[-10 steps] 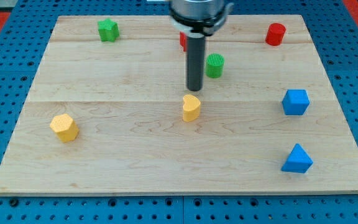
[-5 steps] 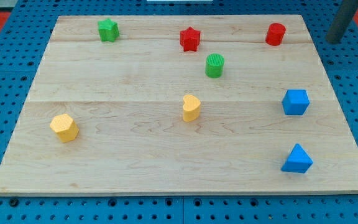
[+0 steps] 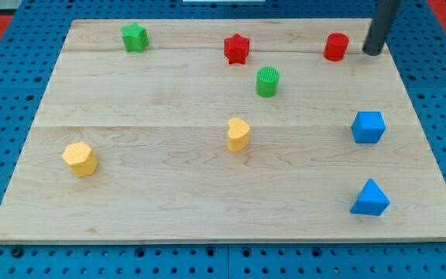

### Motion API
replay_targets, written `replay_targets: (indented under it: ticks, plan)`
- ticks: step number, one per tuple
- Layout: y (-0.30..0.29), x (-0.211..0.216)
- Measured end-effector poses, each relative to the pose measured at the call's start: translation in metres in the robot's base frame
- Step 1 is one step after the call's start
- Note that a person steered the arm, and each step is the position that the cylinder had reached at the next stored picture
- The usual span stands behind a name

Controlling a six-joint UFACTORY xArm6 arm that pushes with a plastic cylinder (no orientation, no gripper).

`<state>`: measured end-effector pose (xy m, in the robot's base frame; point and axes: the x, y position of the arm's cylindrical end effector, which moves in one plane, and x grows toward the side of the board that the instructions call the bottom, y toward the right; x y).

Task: Place red circle to the top of green circle

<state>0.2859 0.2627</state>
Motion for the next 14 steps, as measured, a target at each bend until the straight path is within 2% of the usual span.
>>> replay_targets:
  ticks: [1,3,4,5,7,10,14]
  plan:
    - [-0.028,-0.019]
    - [-0.105,-0.022]
    - [-0.118,-0.021]
    - [-0.11,-0.001]
    - [-0.131,-0.02]
    - [-0.125,0.003]
    - [-0.167,0.003]
